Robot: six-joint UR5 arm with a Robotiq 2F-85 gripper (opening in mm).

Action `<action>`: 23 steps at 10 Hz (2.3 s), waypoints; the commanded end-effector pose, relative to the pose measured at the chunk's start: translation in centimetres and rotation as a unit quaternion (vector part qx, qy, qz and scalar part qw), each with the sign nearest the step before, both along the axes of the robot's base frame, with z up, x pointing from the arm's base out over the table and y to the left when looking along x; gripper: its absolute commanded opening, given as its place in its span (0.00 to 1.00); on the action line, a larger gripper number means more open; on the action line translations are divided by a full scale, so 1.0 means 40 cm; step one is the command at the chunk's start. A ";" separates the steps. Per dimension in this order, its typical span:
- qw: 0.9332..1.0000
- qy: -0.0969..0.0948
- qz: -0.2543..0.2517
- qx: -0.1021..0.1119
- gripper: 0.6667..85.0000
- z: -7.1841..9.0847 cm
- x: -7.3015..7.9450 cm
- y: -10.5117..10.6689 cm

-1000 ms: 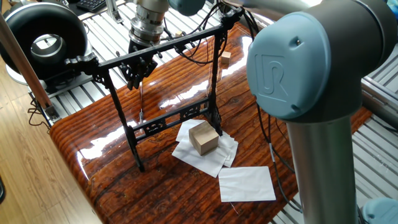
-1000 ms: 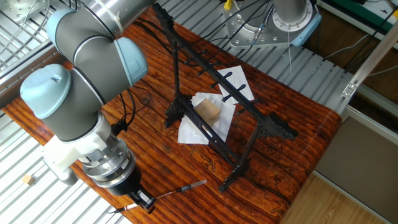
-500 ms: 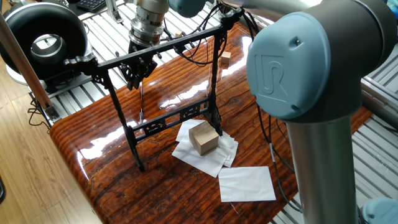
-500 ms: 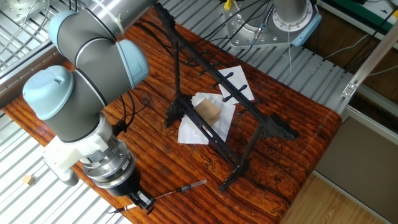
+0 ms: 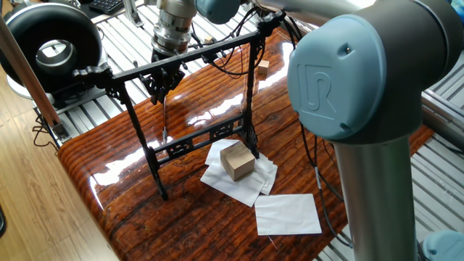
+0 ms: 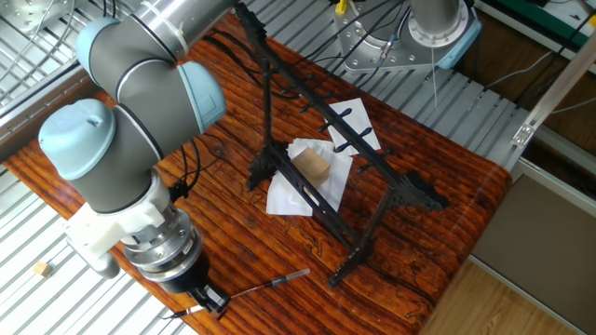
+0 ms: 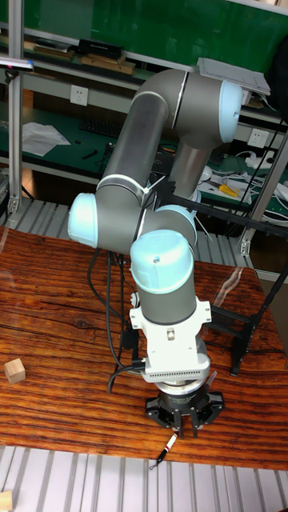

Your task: Place the brush on the pen rack

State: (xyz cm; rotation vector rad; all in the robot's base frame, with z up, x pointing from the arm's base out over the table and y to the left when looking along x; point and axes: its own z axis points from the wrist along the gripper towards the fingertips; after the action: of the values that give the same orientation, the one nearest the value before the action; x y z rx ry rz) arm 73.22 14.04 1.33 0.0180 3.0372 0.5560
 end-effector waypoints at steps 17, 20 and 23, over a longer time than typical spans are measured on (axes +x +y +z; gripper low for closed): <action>0.997 -0.013 0.039 -0.069 0.30 -0.017 -0.010 -0.097; 0.996 -0.015 0.046 -0.075 0.31 -0.016 -0.012 -0.106; 0.996 -0.013 0.050 -0.077 0.32 -0.012 -0.015 -0.110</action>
State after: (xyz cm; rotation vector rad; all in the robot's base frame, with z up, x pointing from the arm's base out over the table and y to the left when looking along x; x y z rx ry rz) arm 72.61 9.87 0.58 -0.1433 3.0584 0.3232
